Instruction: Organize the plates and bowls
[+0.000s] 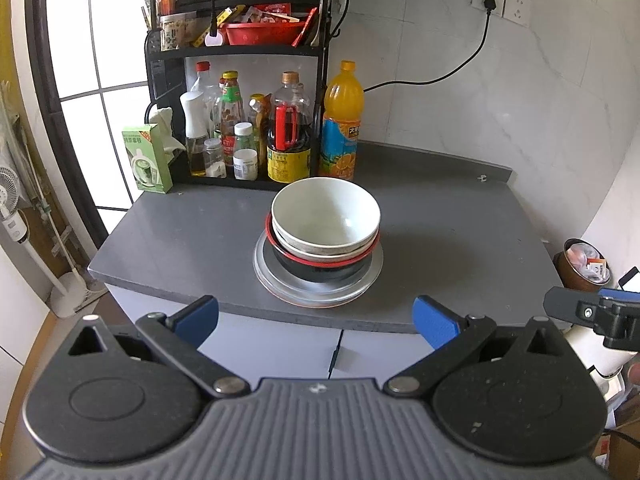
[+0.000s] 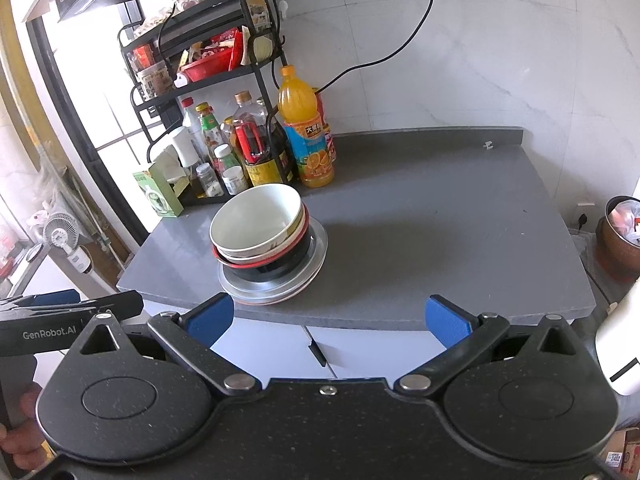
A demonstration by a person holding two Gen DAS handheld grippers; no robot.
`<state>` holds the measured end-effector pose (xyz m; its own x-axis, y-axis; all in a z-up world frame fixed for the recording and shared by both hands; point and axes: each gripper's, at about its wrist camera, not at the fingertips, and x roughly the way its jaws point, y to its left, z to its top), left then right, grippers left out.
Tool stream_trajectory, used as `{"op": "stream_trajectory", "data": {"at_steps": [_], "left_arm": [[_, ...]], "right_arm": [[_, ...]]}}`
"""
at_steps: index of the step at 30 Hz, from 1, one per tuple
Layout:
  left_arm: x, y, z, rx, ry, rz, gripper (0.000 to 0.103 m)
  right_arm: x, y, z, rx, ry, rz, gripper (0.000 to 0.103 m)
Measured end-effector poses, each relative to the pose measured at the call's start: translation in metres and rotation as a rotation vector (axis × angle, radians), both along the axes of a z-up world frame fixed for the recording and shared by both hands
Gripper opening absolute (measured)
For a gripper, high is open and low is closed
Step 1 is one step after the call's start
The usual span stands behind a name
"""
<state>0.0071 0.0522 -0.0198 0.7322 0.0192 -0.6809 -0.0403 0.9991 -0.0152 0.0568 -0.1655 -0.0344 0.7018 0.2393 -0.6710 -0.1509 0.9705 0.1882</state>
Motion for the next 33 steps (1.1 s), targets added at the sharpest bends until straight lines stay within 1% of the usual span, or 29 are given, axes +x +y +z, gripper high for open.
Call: {"op": "stream_trajectory", "data": {"at_steps": [11,23,25,29,33], "left_arm": [[-0.0038,0.0006,-0.0007,-0.002,-0.001,0.015,0.103],[-0.0032,0.0038,-0.0022,0.013,-0.005,0.029,0.103],[-0.0028,0.0041,-0.0029,0.008,-0.001,0.032,0.103],[-0.0005,0.0064,-0.0030,-0.047,0.020,0.028,0.103],[-0.0023,0.0041,-0.0024,-0.033,0.011,0.035,0.103]], "right_arm": [[-0.0028,-0.0019,-0.0003,0.002,0.004,0.000,0.103],[-0.0046,-0.0062,-0.0033,0.006,0.014,-0.012,0.103],[-0.0048,-0.0073,-0.0036,0.008,0.015,-0.014,0.103],[-0.0050,-0.0078,-0.0033,0.007,0.016,-0.014,0.103],[-0.0052,-0.0077,-0.0035,0.005,0.016,-0.009,0.103]]}}
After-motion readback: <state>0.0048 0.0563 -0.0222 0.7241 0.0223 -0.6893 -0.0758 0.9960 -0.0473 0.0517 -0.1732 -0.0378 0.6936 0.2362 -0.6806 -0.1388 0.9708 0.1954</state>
